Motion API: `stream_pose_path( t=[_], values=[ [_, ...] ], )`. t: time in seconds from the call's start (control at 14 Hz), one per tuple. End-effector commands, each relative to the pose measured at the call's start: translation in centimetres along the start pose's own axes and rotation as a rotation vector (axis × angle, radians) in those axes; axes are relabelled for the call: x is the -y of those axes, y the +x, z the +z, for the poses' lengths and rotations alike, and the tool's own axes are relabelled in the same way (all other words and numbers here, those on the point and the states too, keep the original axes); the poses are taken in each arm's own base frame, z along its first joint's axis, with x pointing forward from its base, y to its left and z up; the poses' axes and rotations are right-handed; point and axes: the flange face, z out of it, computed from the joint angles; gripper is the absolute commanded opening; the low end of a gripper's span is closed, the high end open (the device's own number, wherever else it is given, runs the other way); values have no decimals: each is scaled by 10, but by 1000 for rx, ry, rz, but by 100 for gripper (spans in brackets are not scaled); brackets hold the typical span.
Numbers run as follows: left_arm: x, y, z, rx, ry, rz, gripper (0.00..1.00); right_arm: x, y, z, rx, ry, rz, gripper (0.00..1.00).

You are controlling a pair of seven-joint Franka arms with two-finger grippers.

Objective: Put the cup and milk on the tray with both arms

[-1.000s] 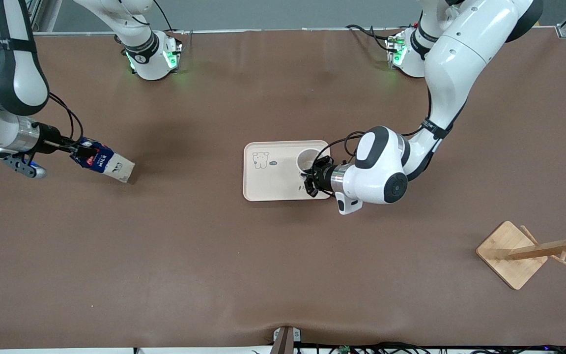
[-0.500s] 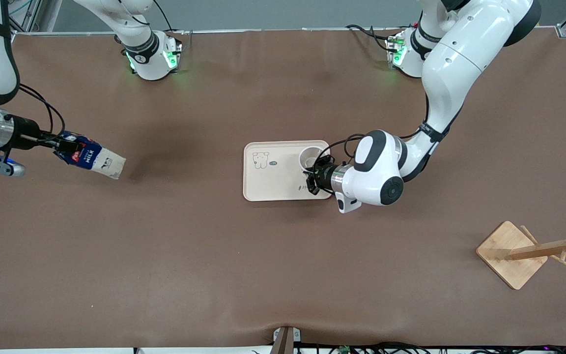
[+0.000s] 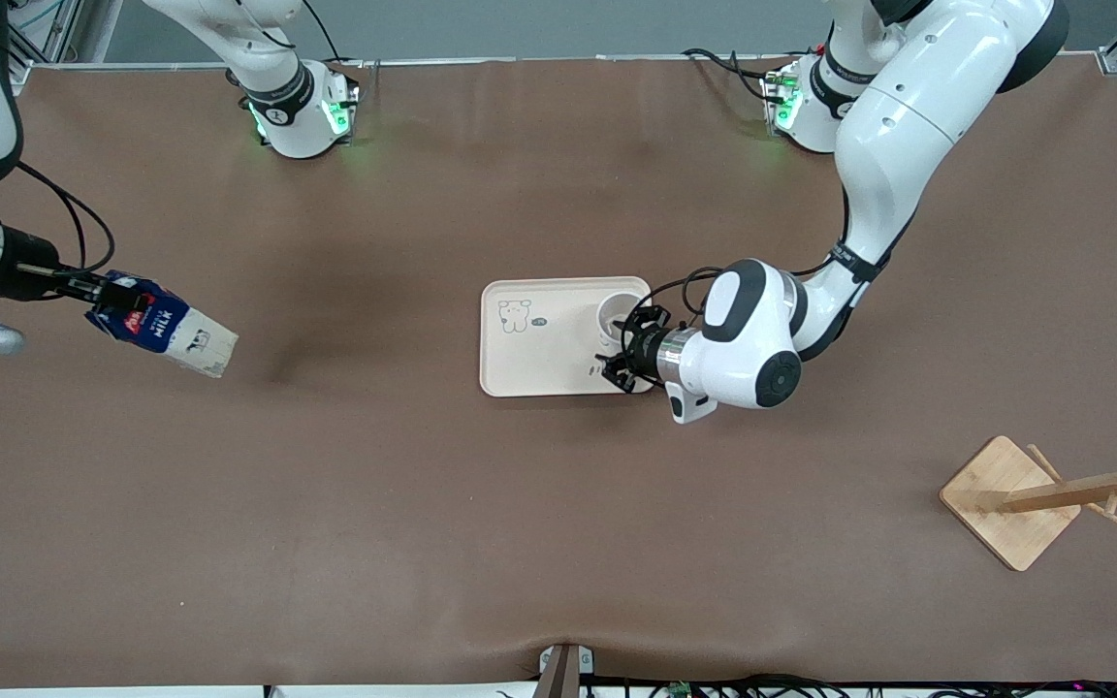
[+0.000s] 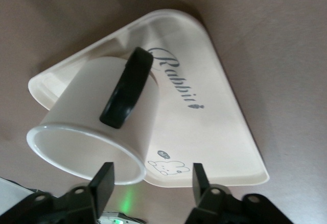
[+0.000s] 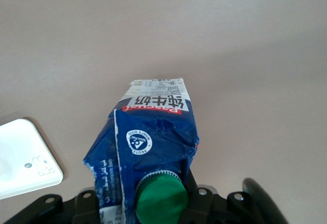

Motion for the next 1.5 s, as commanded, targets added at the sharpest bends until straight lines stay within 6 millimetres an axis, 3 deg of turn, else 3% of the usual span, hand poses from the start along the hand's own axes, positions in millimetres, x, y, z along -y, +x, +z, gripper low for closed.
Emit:
stream_pose_path(
  t=[0.0, 0.14, 0.29, 0.5, 0.57, 0.71, 0.93, 1.0, 1.14, 1.43],
  values=[
    [-7, -20, -47, -37, -63, 29, 100, 52, -8, -4, 4, 2, -89, 0],
    [-10, -38, -84, -109, -102, 90, 100, 116, -27, 1, -2, -12, -203, 0],
    [-11, -52, -136, -226, -114, 159, 100, 180, -43, 10, -2, -33, -254, 0],
    [-8, -33, -197, -351, -69, 161, 100, 256, -68, 30, 2, -58, -202, 0],
    [-7, -28, -209, -382, -67, 184, 100, 273, -74, 36, 0, -70, -195, 0],
    [8, -21, -257, -472, -79, 307, 100, 307, -87, 49, -1, -91, -228, 0],
    [34, 24, -302, -506, 13, 413, 100, 365, -111, 83, -24, -162, -220, 0],
    [45, 24, -314, -533, 61, 463, 100, 383, -126, 95, -45, -197, -184, 0],
    [61, 31, -343, -619, 124, 547, 100, 402, -138, 120, -59, -225, -75, 0],
    [97, 46, -407, -684, 127, 660, 100, 428, -155, 154, -57, -205, -118, 0]
  ],
)
